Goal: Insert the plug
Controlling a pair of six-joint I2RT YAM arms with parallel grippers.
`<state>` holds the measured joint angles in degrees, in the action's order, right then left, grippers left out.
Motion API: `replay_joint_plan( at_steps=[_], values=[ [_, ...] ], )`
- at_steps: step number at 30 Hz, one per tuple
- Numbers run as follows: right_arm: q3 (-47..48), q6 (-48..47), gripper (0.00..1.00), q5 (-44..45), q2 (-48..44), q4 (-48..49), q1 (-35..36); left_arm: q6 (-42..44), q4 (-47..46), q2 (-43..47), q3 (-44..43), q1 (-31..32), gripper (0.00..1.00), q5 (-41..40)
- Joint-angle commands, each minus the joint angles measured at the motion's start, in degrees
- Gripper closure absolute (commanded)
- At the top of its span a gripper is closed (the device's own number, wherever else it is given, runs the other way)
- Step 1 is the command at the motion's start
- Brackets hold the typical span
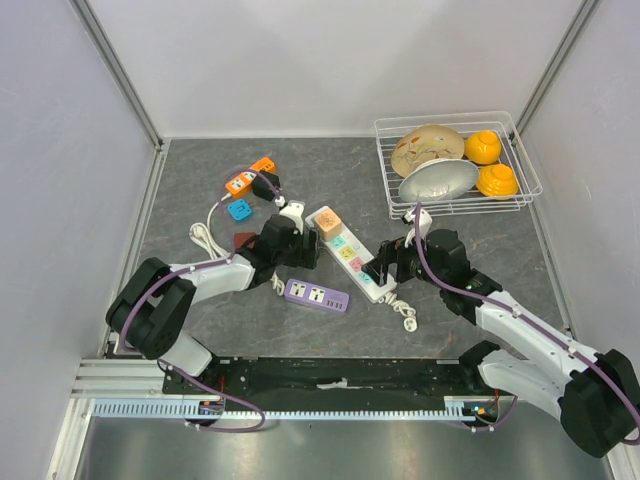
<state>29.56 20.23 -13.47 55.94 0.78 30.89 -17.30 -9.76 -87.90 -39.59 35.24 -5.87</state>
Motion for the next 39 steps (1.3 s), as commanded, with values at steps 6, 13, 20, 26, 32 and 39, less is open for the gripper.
replay_joint_plan(
  at_steps=[6,13,20,26,32,39],
  values=[
    [0.5,-0.5,0.02,-0.3,-2.4,0.4,0.0,-0.2,0.6,0.3,-4.6,1.3,0.09,-2.1],
    [0.1,-0.1,0.02,-0.3,-2.2,1.2,0.0,-3.7,1.1,0.1,-4.7,1.4,0.14,-3.1],
    [-0.7,-0.5,0.02,-1.2,-2.6,1.9,0.0,-3.0,3.3,-1.7,-6.8,2.6,0.26,-4.4],
    [-2.4,-1.0,0.02,-3.5,-2.8,4.8,0.0,-2.9,4.0,-4.0,-9.0,4.0,0.26,-7.4],
    [-2.8,-1.1,0.02,-4.1,-3.3,5.1,0.1,-2.5,6.2,-6.7,-12.1,5.9,0.28,-11.1],
    [-3.1,-1.9,0.02,-5.0,-4.4,5.2,0.1,-1.6,9.0,-3.5,-12.0,6.9,0.61,-11.8]
  ],
)
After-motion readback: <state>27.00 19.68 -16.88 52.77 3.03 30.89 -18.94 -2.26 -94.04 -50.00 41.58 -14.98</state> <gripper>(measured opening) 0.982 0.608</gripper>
